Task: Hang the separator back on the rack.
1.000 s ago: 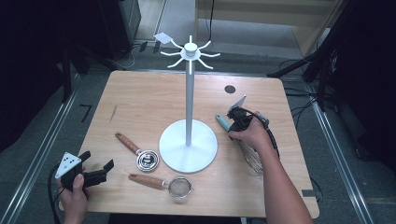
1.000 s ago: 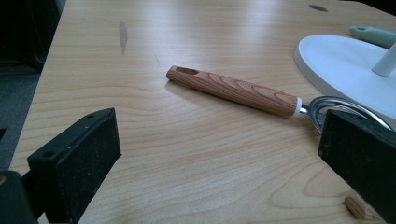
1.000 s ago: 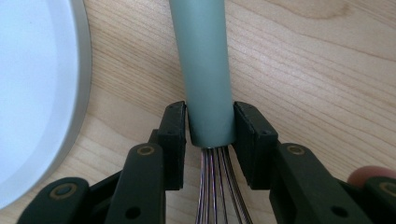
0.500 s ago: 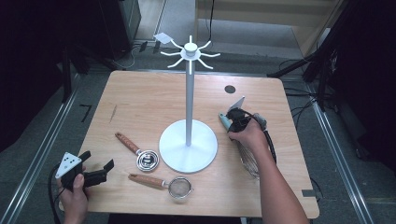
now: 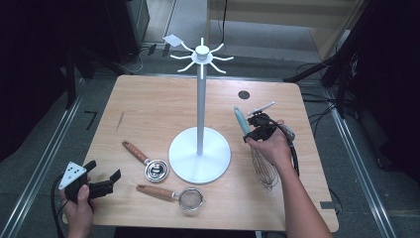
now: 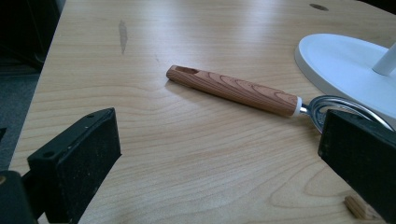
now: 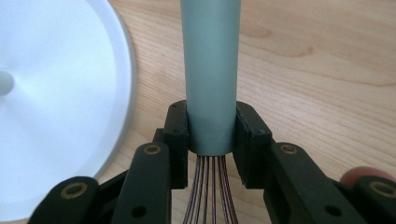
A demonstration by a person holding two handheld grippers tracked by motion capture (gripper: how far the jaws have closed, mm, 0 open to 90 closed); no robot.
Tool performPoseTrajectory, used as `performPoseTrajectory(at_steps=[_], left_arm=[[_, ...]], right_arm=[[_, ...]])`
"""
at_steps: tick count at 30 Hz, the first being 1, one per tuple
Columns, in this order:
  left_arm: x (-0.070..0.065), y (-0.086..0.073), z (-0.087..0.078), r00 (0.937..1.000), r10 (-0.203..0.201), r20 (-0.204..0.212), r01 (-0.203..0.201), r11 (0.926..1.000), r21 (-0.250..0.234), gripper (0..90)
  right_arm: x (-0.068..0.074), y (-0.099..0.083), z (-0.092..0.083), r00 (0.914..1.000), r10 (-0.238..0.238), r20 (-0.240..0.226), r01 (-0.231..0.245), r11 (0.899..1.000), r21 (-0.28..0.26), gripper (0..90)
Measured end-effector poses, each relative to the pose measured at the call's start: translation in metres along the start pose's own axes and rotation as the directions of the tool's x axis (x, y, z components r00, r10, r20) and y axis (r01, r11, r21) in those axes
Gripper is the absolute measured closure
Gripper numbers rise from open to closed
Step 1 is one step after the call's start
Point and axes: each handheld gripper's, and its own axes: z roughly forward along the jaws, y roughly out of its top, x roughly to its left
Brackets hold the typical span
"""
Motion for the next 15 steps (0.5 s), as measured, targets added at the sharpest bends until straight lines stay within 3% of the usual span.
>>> performPoseTrajectory(at_steps=[3, 5, 9, 15], left_arm=[[0.0, 0.0, 0.0, 1.0, 0.003, -0.002, -0.003, 1.0, 0.001, 0.0], [0.0, 0.0, 0.0, 1.0, 0.002, -0.003, -0.002, 1.0, 0.0, 0.0], [0.0, 0.0, 0.0, 1.0, 0.001, -0.003, -0.001, 1.0, 0.0, 0.0], [0.0, 0.0, 0.0, 1.0, 0.001, -0.005, -0.001, 1.0, 0.0, 0.0]], right_arm=[[0.004, -0.009, -0.013, 0.9982, -0.059, 0.009, 0.06, 0.991, -0.123, 71.1], [0.005, -0.015, -0.021, 0.9973, -0.074, 0.002, 0.073, 0.98, -0.184, 71.1], [0.007, -0.025, -0.036, 0.9972, -0.073, -0.017, 0.065, 0.957, -0.283, 71.1], [0.011, -0.037, -0.059, 0.9928, -0.085, -0.085, 0.042, 0.908, -0.416, 71.1]])
